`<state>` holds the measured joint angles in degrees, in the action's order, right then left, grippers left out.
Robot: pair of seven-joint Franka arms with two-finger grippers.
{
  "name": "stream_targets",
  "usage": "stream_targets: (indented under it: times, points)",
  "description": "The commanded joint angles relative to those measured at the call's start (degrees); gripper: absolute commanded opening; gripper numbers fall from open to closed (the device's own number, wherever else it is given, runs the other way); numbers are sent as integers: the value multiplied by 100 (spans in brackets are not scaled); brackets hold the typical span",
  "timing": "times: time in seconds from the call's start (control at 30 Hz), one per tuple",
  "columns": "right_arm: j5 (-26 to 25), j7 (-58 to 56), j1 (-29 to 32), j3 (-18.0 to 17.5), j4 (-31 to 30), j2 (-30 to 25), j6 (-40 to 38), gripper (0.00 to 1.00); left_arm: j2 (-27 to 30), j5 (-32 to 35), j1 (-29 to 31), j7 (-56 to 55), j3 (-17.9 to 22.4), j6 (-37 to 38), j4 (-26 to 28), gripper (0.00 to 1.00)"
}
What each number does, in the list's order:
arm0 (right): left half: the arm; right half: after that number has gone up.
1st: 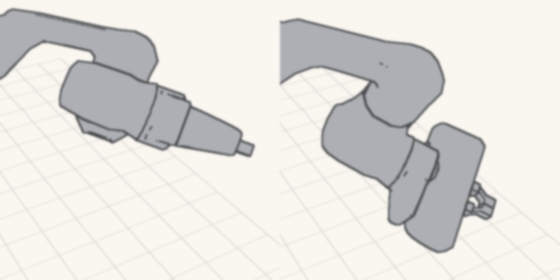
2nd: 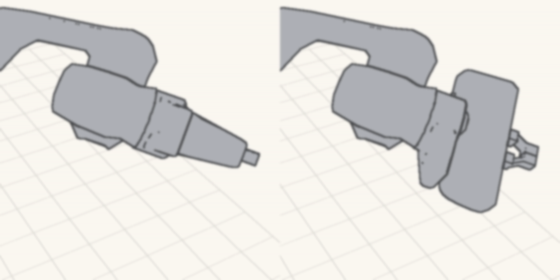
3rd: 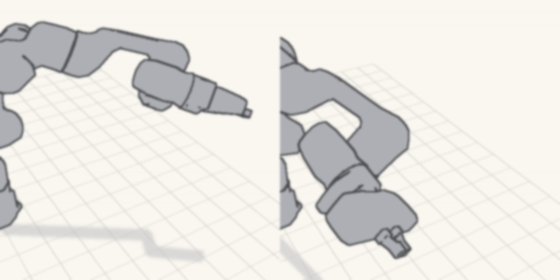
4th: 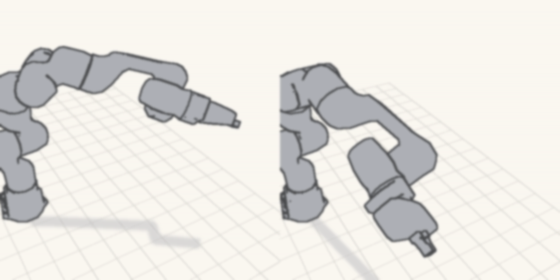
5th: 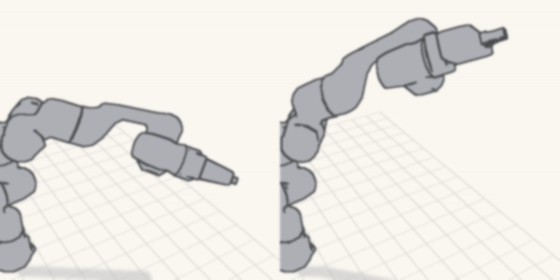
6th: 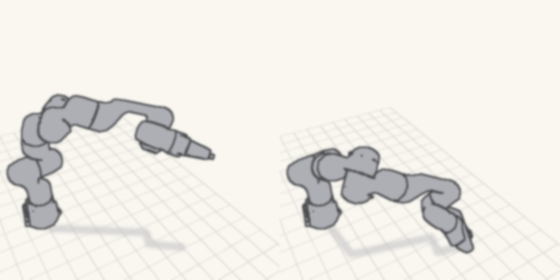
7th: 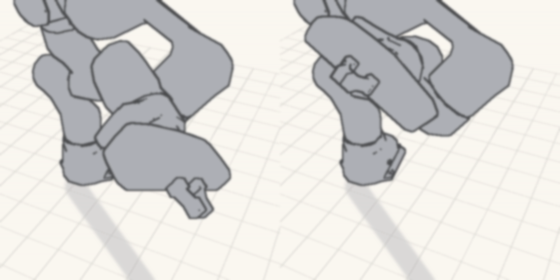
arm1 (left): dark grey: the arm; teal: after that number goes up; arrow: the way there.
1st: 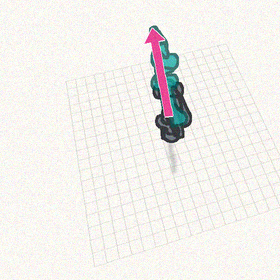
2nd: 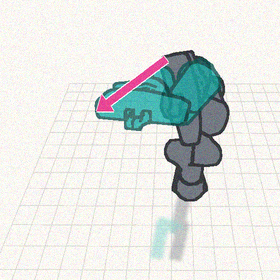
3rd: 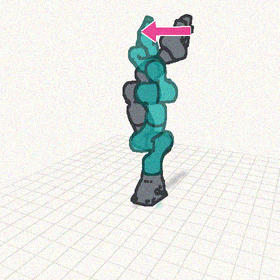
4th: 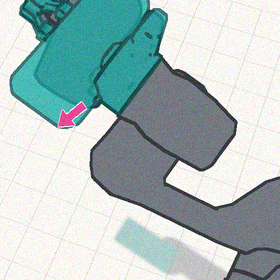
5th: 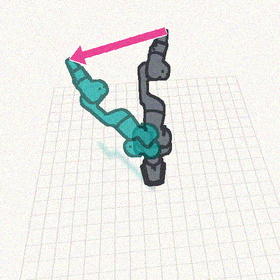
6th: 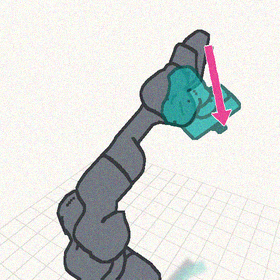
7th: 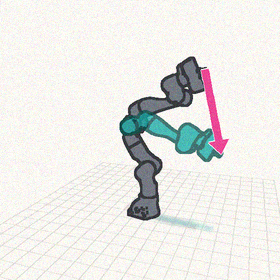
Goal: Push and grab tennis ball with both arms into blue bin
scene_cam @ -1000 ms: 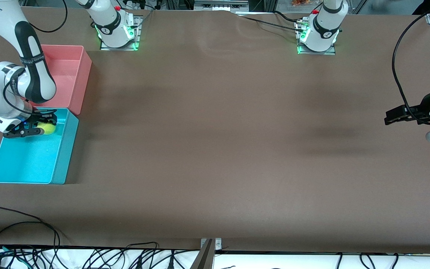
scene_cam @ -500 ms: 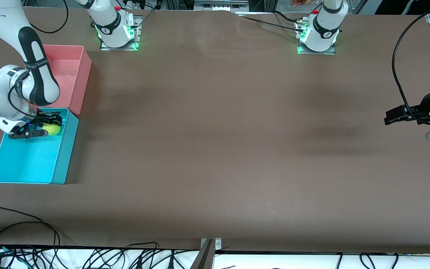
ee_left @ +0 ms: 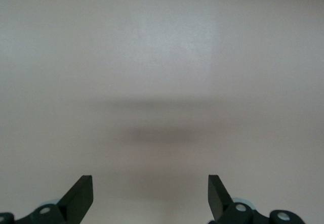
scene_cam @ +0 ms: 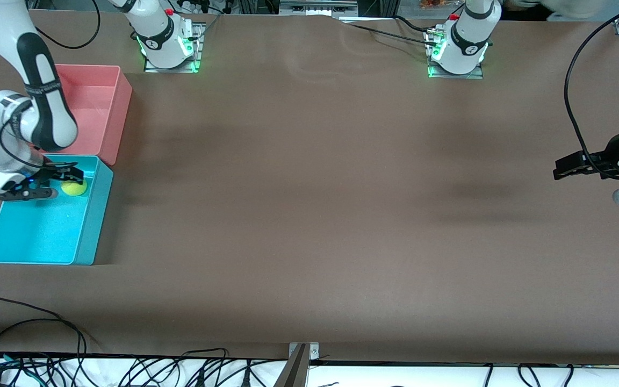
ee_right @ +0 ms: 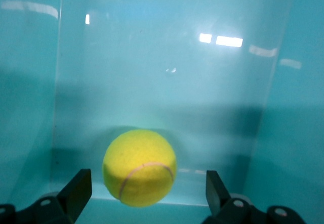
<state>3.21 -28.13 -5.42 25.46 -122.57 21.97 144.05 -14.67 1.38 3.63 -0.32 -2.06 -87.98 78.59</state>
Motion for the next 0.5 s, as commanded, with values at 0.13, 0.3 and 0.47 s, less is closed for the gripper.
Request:
stream_targets:
  times: [0.13,0.3,0.47]
  points:
    - [83,-17,269,-103,101,-728,-605,100,-19,47,-20,102,3,123,-142,100]
    - [119,395,278,-129,347,-1019,-1289,100,-19,47,-20,102,3,123,-142,100]
    - [119,1133,339,-454,988,-1133,-2475,100,-19,47,-20,111,3,115,-142,100]
